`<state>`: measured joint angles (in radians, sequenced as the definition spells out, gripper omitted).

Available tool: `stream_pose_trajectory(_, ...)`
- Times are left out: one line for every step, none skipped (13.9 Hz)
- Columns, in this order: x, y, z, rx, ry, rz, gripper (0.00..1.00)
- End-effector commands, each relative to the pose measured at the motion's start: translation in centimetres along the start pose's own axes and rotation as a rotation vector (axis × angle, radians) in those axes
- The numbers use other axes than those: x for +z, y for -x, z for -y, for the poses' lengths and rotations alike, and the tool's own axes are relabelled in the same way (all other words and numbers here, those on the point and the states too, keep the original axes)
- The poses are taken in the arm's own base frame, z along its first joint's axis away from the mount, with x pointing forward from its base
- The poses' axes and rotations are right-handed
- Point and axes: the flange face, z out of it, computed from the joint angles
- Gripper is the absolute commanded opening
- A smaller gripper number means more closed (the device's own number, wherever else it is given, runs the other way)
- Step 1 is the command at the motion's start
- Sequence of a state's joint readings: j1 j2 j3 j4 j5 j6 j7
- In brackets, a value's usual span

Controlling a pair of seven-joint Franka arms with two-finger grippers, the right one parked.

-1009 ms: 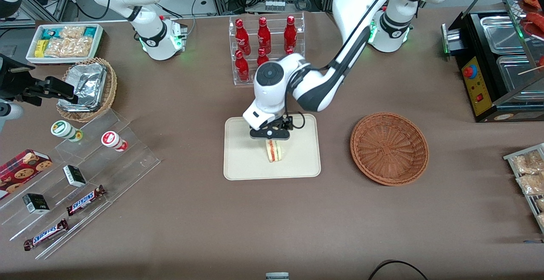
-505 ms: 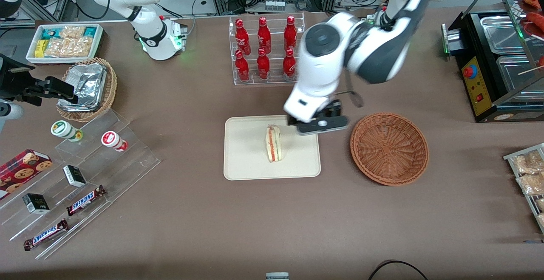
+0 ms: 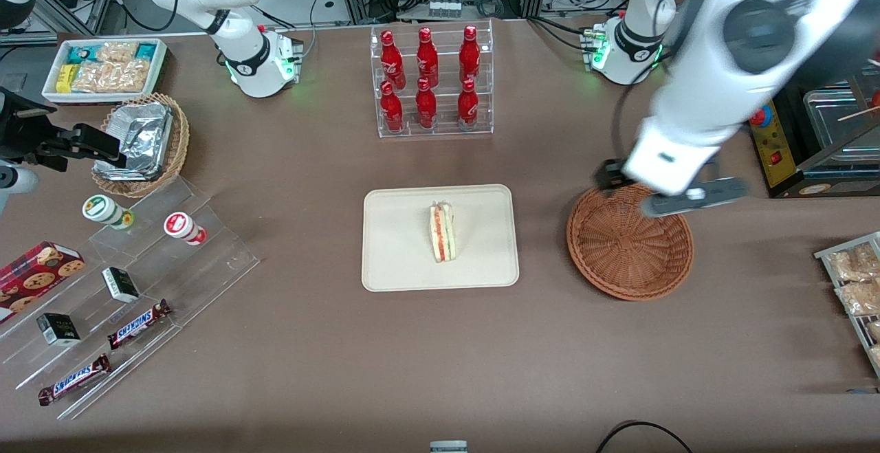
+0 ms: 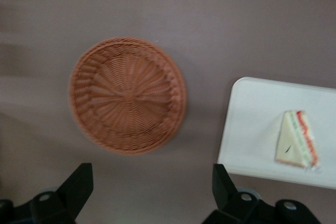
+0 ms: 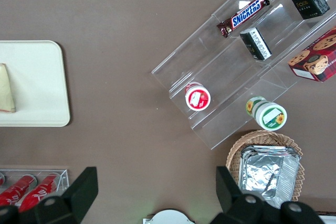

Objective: Place sandwich from basket to tray

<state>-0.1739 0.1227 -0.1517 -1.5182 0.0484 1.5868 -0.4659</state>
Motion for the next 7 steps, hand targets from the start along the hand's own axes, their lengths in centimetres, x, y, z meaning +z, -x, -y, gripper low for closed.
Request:
stream_pose_trajectory(-1.3, 1.3, 5.0, 0.081, 0.022, 0.016, 1.0)
stream_pose_trajectory(-1.5, 1.4, 6.5, 0.092, 0.021, 0.015, 1.0)
stream_pose_trajectory(-2.0, 1.4, 8.3, 0.092, 0.019, 0.016, 1.0)
stream_pose_trajectory(-2.3, 1.5, 9.8, 0.118, 0.017, 0.025, 1.0)
stream_pose_trajectory(-2.6, 1.5, 10.8, 0.138, 0.017, 0.027, 1.0)
stream_pose_trajectory(-3.0, 1.4, 11.7, 0.145, 0.019, 0.022, 1.0)
stream_pose_trajectory(-3.2, 1.3, 12.6, 0.133, 0.015, 0.017, 1.0)
